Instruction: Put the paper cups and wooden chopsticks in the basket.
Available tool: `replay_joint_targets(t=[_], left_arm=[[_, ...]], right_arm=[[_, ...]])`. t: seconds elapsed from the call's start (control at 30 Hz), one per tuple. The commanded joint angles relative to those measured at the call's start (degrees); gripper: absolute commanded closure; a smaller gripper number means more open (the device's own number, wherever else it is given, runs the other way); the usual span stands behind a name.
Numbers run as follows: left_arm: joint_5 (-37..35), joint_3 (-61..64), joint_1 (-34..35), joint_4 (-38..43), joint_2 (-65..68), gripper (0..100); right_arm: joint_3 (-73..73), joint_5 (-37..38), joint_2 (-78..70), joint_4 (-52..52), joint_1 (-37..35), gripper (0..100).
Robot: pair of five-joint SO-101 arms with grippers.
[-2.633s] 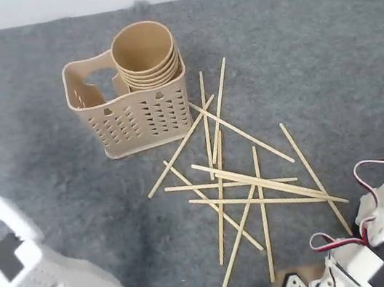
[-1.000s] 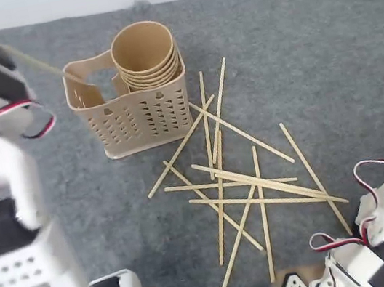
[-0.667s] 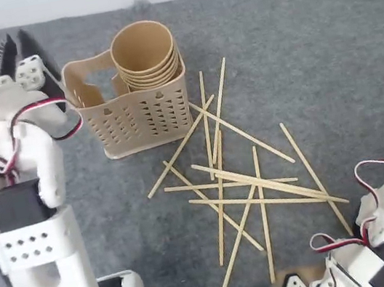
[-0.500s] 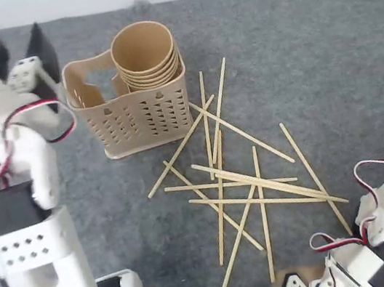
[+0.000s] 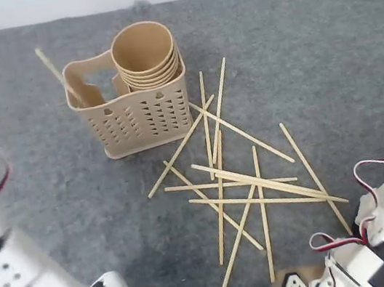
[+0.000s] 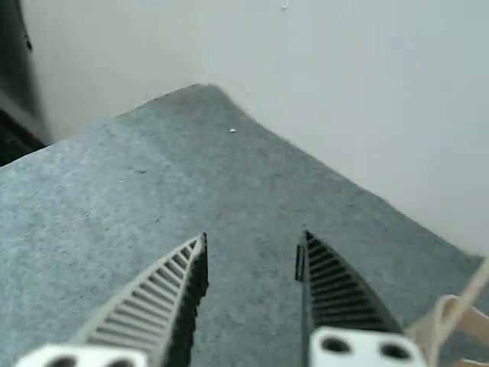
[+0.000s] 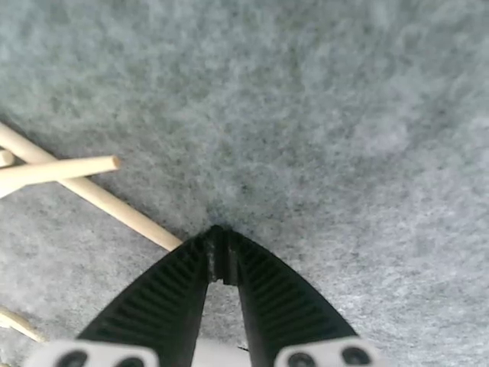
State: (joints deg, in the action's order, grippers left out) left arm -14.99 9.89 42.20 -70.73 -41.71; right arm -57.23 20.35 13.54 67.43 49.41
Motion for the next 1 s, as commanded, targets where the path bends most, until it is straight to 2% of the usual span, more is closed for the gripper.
replay_joint_targets(t=[0.0, 0.1, 0.23, 0.4, 0.6, 0.73, 0.97], left_arm=[[-0.44, 15.52, 7.21, 14.42, -0.79, 82], [-0.44, 29.23, 9.58, 24.97, -0.88, 82], [-0.44, 43.03, 10.73, 32.53, -0.88, 82], [2.81, 55.16, 9.67, 36.04, -0.79, 82], [4.40, 65.19, 3.96, 37.01, -1.32, 82], [4.13, 65.80, 4.13, 40.88, -0.79, 82], [4.22, 66.15, 4.04, 41.05, -1.14, 82]], right_arm=[[-0.88, 1.14, 0.66, -0.04, 1.27, 99.0], [-0.88, 1.14, 0.66, -0.04, 1.27, 99.0], [-0.88, 1.14, 0.66, -0.04, 1.27, 99.0], [-0.88, 1.14, 0.66, -0.13, 1.27, 99.0], [-0.44, 1.14, 1.19, -0.31, 0.31, 99.0], [3.08, 1.23, 1.36, 1.45, -5.76, 99.0], [23.74, 0.70, 0.66, 19.47, -20.44, 98.6]])
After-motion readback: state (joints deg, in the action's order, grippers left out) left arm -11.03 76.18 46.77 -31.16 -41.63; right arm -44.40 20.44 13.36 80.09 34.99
